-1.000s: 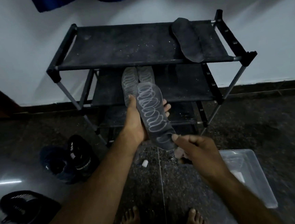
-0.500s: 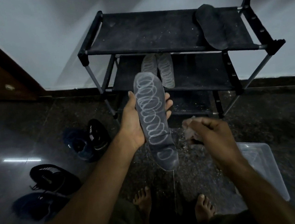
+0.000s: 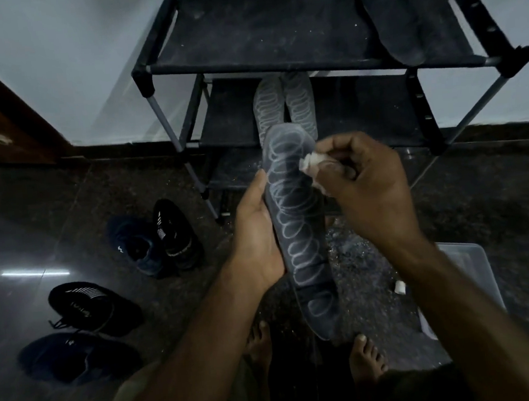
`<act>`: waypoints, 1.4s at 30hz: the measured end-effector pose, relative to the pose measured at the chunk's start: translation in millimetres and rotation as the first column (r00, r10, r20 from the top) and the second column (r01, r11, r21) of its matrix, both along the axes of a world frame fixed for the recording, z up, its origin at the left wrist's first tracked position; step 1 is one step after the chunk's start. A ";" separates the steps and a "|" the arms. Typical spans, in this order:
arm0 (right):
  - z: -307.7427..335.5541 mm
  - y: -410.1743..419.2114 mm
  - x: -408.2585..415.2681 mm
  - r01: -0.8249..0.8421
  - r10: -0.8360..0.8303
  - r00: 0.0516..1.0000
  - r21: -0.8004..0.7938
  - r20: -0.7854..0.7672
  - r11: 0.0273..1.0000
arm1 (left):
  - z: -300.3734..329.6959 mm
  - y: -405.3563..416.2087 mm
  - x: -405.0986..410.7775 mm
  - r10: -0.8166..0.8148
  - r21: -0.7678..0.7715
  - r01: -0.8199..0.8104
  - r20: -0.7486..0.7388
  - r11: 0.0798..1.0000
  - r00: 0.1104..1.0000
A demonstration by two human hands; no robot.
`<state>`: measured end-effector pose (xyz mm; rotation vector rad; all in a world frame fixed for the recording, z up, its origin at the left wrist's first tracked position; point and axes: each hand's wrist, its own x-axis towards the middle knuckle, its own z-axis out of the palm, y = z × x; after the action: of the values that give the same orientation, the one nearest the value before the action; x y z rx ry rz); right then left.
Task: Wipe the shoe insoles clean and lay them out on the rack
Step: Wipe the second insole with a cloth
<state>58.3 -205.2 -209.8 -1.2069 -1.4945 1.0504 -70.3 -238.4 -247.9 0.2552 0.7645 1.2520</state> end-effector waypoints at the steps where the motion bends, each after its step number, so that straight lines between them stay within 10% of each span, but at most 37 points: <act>1: -1.1 1.1 -3.5 0.010 -0.011 1.000 0.032 0.028 0.999 | 0.1 0.6 2.2 -0.009 0.005 0.008 0.007 1.000 1.000; 12: -16.2 7.1 3.7 -0.002 -0.232 0.812 0.400 0.536 0.917 | -2.6 2.1 17.9 -0.053 -0.042 0.050 -0.082 0.998 0.995; 21: -12.3 -8.0 -6.5 -0.163 -0.164 0.768 0.437 0.619 0.885 | -5.1 2.1 22.6 -0.065 -0.065 0.063 -0.022 0.996 0.998; 42: -8.2 20.8 33.1 0.048 -0.299 0.786 0.428 0.542 0.902 | -2.2 -2.8 38.0 -0.154 -0.066 0.143 -0.199 0.987 0.968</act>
<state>91.3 -184.4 -218.0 -1.4139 -1.9062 0.1947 -32.2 -241.2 -250.0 0.3964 0.9355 1.0732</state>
